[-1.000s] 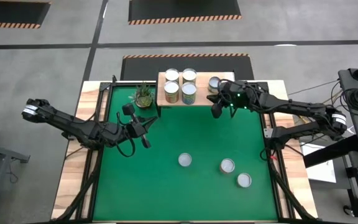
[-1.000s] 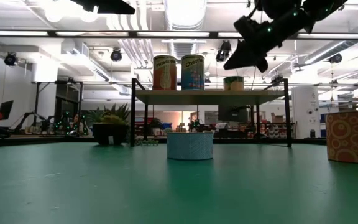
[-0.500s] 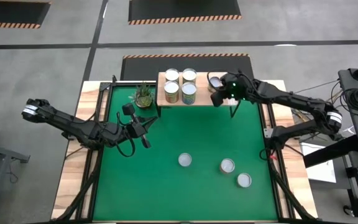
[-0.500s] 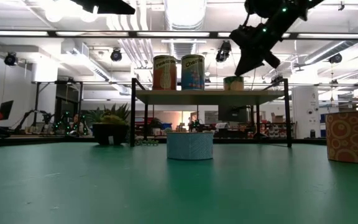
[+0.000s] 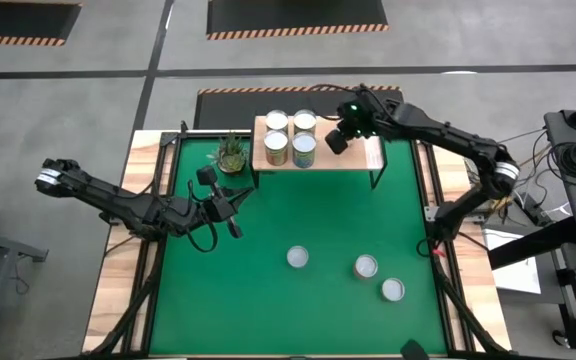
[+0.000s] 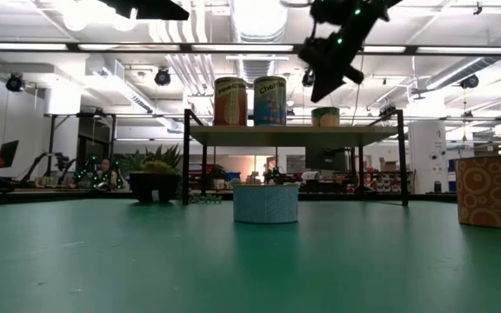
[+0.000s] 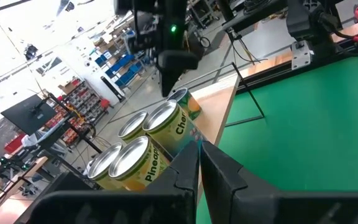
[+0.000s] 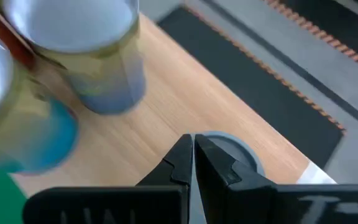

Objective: Pick and place cans onto a shelf
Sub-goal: Put the canned peaches on the shelf

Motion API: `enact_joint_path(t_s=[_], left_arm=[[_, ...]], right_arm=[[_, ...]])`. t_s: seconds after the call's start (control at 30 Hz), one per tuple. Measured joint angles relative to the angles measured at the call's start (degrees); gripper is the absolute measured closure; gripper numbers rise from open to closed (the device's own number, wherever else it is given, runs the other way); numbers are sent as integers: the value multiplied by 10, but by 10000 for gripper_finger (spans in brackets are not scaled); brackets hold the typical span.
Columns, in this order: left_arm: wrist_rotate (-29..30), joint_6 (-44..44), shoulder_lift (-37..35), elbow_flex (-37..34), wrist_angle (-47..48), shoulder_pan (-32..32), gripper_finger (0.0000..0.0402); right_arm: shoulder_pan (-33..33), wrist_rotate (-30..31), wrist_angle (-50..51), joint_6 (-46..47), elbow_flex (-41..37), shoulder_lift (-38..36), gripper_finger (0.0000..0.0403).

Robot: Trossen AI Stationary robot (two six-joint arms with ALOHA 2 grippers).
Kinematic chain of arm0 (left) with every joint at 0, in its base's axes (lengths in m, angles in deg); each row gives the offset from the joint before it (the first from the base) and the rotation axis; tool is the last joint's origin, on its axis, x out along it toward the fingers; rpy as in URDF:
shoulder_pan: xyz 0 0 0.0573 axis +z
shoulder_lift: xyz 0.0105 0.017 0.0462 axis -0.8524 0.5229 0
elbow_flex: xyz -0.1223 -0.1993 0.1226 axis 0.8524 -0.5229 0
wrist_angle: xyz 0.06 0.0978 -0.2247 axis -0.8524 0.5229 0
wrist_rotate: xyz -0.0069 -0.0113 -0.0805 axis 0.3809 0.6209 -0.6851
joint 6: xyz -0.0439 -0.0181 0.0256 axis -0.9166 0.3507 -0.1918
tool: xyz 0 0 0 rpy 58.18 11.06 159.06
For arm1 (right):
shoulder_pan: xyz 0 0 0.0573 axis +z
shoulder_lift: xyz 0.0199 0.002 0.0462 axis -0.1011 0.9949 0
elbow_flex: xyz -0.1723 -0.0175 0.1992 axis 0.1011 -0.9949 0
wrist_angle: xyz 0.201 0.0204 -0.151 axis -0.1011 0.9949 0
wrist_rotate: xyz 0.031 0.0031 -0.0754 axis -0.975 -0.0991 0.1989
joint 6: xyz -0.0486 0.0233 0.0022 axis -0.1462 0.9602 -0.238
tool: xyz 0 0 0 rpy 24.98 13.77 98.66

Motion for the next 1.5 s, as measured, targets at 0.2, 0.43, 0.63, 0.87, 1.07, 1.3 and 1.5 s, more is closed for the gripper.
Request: enact_joint_path(t_s=[0.2, 0.43, 0.63, 0.87, 1.07, 1.3, 1.5], left_arm=[[0, 0, 0, 0, 0, 0, 402], [0, 2, 0, 0, 0, 0, 402], [0, 2, 0, 0, 0, 0, 402], [0, 2, 0, 0, 0, 0, 402], [0, 2, 0, 0, 0, 0, 402], [0, 2, 0, 0, 0, 0, 402], [0, 2, 0, 0, 0, 0, 402]], right_arm=[[-21, 0, 102, -24, 74, 76, 394], [-22, 2, 123, -8, 120, 109, 394], [-20, 0, 174, -8, 173, 102, 394], [-21, 30, 237, 0, 177, 89, 394], [-13, 28, 282, 30, 171, 99, 394], [30, -15, 278, 41, 167, 99, 394], [50, -16, 258, 37, 176, 87, 394]])
